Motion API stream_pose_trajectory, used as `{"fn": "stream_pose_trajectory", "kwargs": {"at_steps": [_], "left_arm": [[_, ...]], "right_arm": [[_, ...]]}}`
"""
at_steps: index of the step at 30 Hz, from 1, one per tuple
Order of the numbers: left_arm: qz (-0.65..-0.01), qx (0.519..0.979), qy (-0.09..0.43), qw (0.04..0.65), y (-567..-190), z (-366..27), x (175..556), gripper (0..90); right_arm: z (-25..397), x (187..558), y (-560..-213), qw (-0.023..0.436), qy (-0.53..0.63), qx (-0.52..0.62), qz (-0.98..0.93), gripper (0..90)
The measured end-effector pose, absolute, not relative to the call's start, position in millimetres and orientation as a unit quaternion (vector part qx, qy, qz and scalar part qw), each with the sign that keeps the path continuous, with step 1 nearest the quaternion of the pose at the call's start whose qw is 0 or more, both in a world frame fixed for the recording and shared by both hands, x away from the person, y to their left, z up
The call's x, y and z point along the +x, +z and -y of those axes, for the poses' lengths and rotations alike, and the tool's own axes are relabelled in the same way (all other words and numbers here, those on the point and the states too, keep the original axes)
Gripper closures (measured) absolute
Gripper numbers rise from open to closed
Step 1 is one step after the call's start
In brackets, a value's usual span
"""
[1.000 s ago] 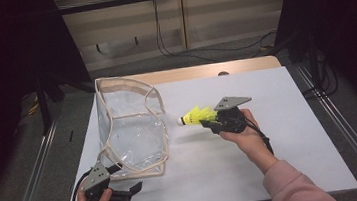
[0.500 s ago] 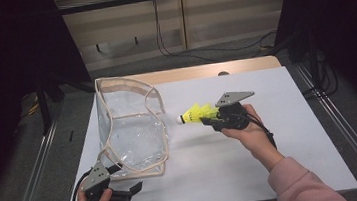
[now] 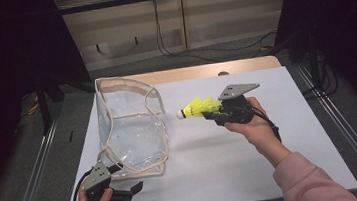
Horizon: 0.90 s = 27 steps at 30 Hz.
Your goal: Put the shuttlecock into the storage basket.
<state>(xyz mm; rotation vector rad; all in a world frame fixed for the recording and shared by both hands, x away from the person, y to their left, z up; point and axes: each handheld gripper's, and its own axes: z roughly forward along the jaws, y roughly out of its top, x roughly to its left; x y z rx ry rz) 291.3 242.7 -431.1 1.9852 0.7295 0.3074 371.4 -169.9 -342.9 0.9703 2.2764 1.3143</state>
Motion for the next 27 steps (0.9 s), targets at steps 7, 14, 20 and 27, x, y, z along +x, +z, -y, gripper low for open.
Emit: {"fn": "stream_pose_trajectory", "kwargs": {"at_steps": [7, 14, 20, 27], "left_arm": [[-0.298, 0.815, 0.127, 0.481, -431, -243, 292, 2.5], [-0.298, 0.814, 0.127, 0.481, -431, -243, 292, 2.5], [-0.3, 0.814, 0.126, 0.482, -431, -243, 291, 2.5], [-0.298, 0.814, 0.127, 0.481, -431, -243, 292, 2.5]], "right_arm": [[170, 372, -330, 0.169, 0.463, 0.336, -0.802, 79.8], [169, 373, -321, 0.171, 0.465, 0.33, -0.804, 79.8], [168, 373, -316, 0.168, 0.466, 0.326, -0.805, 79.8], [165, 373, -306, 0.166, 0.468, 0.318, -0.807, 79.8]]}}
